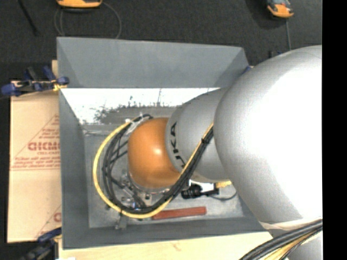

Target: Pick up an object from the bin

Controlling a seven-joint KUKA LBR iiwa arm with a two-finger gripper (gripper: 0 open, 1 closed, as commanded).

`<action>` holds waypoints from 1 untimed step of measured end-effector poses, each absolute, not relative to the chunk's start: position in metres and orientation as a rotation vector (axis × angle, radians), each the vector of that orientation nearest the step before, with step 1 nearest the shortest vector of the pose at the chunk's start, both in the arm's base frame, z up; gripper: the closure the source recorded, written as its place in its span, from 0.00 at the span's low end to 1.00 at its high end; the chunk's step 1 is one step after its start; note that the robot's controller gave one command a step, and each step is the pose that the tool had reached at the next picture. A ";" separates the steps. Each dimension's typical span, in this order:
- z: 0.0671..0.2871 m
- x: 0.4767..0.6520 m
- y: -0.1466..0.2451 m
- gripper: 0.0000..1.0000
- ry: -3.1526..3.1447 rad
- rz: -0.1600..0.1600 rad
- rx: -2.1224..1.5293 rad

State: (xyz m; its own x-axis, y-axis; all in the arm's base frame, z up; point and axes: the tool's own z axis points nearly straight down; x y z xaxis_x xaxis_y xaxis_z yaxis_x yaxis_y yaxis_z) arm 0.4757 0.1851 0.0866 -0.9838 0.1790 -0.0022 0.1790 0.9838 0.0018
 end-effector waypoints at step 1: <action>0.070 0.484 0.166 1.00 3.104 0.002 0.482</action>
Offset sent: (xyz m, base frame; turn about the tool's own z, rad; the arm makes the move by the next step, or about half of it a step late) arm 0.0000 0.0000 0.0000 0.0000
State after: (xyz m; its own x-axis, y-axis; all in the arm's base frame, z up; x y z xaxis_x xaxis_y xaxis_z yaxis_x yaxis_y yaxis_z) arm 0.4843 0.1660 0.0701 -0.9530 0.3031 0.0001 0.3031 0.9530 0.0010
